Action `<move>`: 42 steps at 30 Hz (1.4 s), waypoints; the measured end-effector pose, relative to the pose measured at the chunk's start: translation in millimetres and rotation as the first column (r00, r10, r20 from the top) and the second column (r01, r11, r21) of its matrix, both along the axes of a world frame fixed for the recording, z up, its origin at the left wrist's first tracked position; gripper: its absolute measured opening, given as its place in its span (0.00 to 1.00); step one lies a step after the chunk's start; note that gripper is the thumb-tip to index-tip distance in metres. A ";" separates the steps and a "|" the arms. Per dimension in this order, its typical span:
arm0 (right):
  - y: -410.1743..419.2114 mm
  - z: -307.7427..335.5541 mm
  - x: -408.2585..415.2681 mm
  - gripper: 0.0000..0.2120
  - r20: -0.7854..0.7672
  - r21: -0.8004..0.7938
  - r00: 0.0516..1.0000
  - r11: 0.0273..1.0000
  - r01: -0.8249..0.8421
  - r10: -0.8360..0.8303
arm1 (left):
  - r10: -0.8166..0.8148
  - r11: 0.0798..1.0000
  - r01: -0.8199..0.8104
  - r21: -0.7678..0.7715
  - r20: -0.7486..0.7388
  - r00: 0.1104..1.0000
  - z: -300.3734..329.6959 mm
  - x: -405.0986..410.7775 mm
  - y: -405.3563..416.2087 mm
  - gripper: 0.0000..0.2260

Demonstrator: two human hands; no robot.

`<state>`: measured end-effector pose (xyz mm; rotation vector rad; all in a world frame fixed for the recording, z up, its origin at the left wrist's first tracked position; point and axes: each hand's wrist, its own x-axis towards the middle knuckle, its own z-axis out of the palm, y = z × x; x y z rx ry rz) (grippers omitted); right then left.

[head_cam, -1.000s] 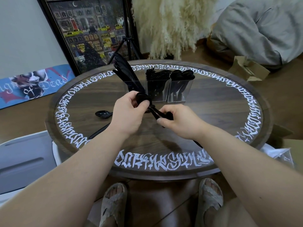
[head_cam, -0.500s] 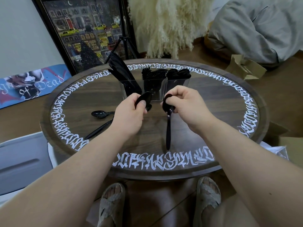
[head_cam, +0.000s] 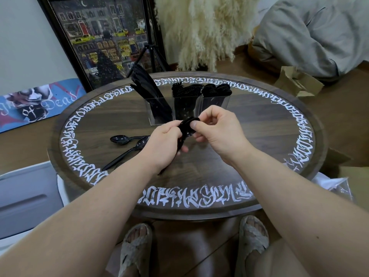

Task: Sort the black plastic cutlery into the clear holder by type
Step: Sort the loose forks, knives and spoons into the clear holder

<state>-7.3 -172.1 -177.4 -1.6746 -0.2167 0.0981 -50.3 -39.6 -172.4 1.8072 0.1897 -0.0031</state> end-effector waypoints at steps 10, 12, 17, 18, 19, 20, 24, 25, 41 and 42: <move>4.5 -11.4 -0.9 0.14 0.414 -0.359 0.909 0.927 0.109 0.053 | -0.118 0.978 0.124 0.168 -0.044 0.992 -4.6 -0.4 0.0 0.14; 4.7 -12.3 -0.3 0.12 0.499 -0.377 0.866 0.910 0.171 0.044 | -0.107 0.945 0.101 0.310 0.003 0.994 -5.9 1.0 3.0 0.12; -0.8 -14.7 7.4 0.13 0.466 -0.385 0.884 0.897 0.216 -0.013 | -0.106 0.800 0.085 0.594 0.000 0.994 -8.9 2.6 10.7 0.15; -1.2 -15.4 7.9 0.13 0.452 -0.408 0.892 0.889 0.208 -0.001 | -0.108 0.789 0.084 0.609 0.002 0.994 -9.2 2.0 10.4 0.16; -1.4 -15.7 8.3 0.14 0.440 -0.441 0.898 0.874 0.203 0.013 | -0.112 0.781 0.081 0.619 0.012 0.994 -9.4 1.5 9.8 0.16; -1.7 -15.6 8.4 0.14 0.426 -0.475 0.904 0.857 0.202 0.023 | -0.116 0.775 0.073 0.627 0.028 0.993 -9.6 0.7 9.2 0.16; -2.6 -13.1 10.9 0.14 0.310 -0.414 0.950 0.894 0.174 -0.042 | -0.126 0.774 0.032 0.633 0.103 0.987 -10.0 0.1 11.1 0.11; -3.4 -11.5 11.5 0.14 0.264 -0.356 0.962 0.919 0.169 -0.075 | -0.134 0.772 0.030 0.635 0.116 0.984 -10.3 -0.2 11.6 0.11; -63.3 28.8 7.5 0.10 0.518 -0.228 0.840 0.919 0.321 -0.164 | -0.175 0.705 -0.172 0.688 0.404 0.898 -5.2 16.8 -9.1 0.17; -71.0 34.6 9.0 0.10 0.572 -0.208 0.797 0.905 0.371 -0.195 | -0.167 0.697 -0.202 0.688 0.430 0.887 -3.0 18.8 -10.2 0.18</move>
